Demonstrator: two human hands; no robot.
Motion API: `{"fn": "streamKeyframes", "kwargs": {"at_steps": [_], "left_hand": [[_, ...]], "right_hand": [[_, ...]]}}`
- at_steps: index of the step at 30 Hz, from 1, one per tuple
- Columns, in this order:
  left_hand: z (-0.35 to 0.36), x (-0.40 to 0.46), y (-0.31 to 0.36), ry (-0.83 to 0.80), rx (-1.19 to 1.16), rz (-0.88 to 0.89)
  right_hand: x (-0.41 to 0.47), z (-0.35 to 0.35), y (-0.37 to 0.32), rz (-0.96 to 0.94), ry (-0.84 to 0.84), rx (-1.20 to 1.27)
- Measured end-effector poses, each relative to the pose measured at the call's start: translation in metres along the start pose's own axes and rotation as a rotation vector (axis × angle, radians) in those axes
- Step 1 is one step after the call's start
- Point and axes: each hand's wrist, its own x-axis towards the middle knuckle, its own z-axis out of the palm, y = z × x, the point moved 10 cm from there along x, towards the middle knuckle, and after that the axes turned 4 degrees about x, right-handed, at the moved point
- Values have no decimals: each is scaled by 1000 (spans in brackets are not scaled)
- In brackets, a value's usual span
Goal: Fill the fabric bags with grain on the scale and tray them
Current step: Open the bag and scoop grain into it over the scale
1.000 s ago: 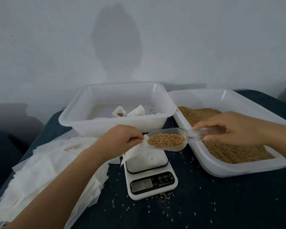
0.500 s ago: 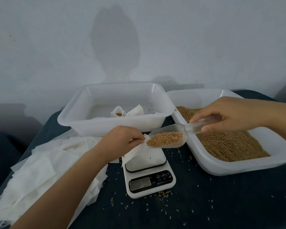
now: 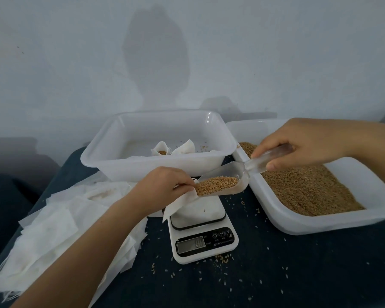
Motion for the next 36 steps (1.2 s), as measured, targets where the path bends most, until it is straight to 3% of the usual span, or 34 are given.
{"fn": "streamKeyframes", "kwargs": {"at_steps": [36], "left_hand": [[-3, -5, 2, 47, -27, 20]], "right_hand": [[12, -23, -22, 32, -18, -79]]}}
